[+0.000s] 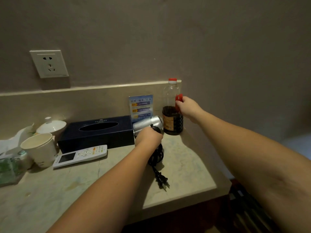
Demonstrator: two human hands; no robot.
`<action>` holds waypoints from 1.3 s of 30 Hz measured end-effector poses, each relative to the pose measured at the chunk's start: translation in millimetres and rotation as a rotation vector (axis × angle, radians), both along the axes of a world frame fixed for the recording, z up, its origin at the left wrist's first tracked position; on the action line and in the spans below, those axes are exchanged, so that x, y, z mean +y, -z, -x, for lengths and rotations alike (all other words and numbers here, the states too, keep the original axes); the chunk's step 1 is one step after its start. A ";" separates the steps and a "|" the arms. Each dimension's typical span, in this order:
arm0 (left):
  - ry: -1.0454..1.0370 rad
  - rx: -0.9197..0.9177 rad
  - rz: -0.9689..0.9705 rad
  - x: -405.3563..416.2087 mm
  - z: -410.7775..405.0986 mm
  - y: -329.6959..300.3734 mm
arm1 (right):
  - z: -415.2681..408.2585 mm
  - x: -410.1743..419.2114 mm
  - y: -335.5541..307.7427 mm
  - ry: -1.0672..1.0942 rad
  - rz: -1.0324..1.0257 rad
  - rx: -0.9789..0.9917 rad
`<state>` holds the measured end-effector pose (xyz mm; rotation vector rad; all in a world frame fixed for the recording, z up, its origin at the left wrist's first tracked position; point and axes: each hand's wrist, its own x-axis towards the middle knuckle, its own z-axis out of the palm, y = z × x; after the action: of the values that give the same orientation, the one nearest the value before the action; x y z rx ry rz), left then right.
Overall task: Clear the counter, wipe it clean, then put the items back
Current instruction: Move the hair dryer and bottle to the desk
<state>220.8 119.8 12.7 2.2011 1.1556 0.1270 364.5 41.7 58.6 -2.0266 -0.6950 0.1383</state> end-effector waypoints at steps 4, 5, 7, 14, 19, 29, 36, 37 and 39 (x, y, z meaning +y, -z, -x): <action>0.030 -0.158 -0.021 -2.3 12.4 -15.5 | 6.6 -13.2 -15.2 0.021 -0.124 0.028; 0.044 -0.211 -0.029 -3.4 17.3 -20.8 | 7.9 -19.1 -20.9 0.021 -0.157 0.031; 0.078 -0.320 -0.043 -7.1 26.4 -32.0 | 11.9 -34.2 -33.1 0.026 -0.231 0.045; 0.164 -0.613 -0.029 -49.4 45.0 -63.6 | 31.4 -113.7 -61.8 0.057 -0.323 -0.016; 0.248 -0.687 0.033 -100.5 43.3 -72.2 | 48.9 -191.6 -60.7 0.110 -0.332 -0.026; 0.421 -0.717 0.181 -244.2 -1.9 -44.7 | 48.4 -368.8 -24.7 0.254 -0.259 -0.056; 0.517 -0.612 0.176 -372.7 -40.7 -19.4 | 30.1 -513.2 11.1 0.378 -0.187 -0.053; 0.535 -0.595 0.168 -391.5 -45.8 -15.0 | 28.5 -534.4 16.5 0.393 -0.173 -0.053; 0.563 -0.565 0.170 -428.7 -54.4 -5.0 | 27.8 -574.5 27.6 0.425 -0.152 -0.044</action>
<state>275.2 -308.9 17.7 2.0564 0.2190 0.3645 336.7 -532.8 31.1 -1.9873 -0.2794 -0.2027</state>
